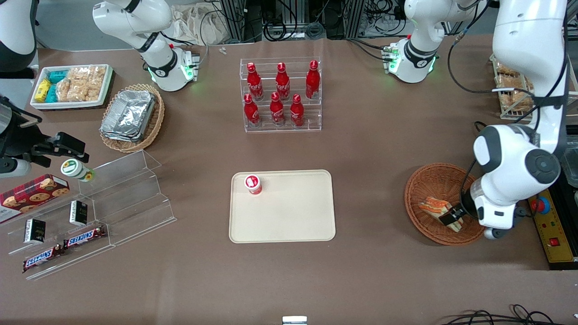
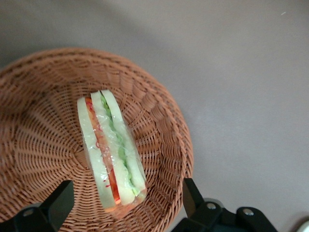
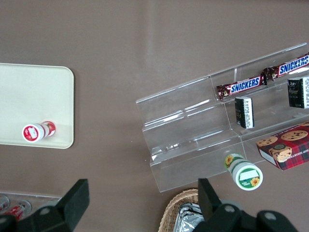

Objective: Place sandwich from basket to tray
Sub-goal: 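Lower the open left gripper around the sandwich and close it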

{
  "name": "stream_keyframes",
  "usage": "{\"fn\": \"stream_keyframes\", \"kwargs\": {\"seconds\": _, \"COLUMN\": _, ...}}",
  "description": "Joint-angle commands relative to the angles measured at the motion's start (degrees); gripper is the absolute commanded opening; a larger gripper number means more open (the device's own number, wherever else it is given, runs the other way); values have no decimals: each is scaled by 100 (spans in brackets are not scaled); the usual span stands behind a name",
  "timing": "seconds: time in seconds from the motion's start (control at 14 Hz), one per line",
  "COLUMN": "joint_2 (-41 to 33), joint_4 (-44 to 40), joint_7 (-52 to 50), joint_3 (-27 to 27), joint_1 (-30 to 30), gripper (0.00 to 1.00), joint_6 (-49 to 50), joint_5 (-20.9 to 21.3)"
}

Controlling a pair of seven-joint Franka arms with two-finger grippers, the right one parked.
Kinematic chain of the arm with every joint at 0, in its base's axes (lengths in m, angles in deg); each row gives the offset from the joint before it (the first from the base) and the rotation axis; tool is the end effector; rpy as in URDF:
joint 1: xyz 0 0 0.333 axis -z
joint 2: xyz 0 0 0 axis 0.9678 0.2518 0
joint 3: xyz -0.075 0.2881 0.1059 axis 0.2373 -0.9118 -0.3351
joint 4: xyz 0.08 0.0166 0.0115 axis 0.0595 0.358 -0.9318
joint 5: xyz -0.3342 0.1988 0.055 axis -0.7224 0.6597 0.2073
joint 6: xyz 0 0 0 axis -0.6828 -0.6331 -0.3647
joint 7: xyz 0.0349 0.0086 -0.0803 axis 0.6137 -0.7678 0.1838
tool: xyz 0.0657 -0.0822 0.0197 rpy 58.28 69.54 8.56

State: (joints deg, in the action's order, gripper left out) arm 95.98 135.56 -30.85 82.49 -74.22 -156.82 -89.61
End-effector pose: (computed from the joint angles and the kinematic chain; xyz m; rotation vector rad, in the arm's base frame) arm 0.6574 -0.0254 0.3074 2.9189 0.9316 0.0748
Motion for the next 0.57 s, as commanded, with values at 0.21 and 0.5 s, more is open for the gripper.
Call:
{"fn": "stream_keyframes", "kwargs": {"seconds": 0.21, "joint_2": 239, "joint_4": 5, "joint_7": -225, "joint_3": -45, "joint_1": 3, "gripper": 100, "joint_6": -68, "joint_5": 43}}
{"fn": "stream_keyframes", "kwargs": {"seconds": 0.5, "joint_2": 300, "joint_4": 128, "joint_7": -225, "joint_3": -63, "joint_1": 3, "gripper": 86, "joint_6": -67, "joint_5": 51}}
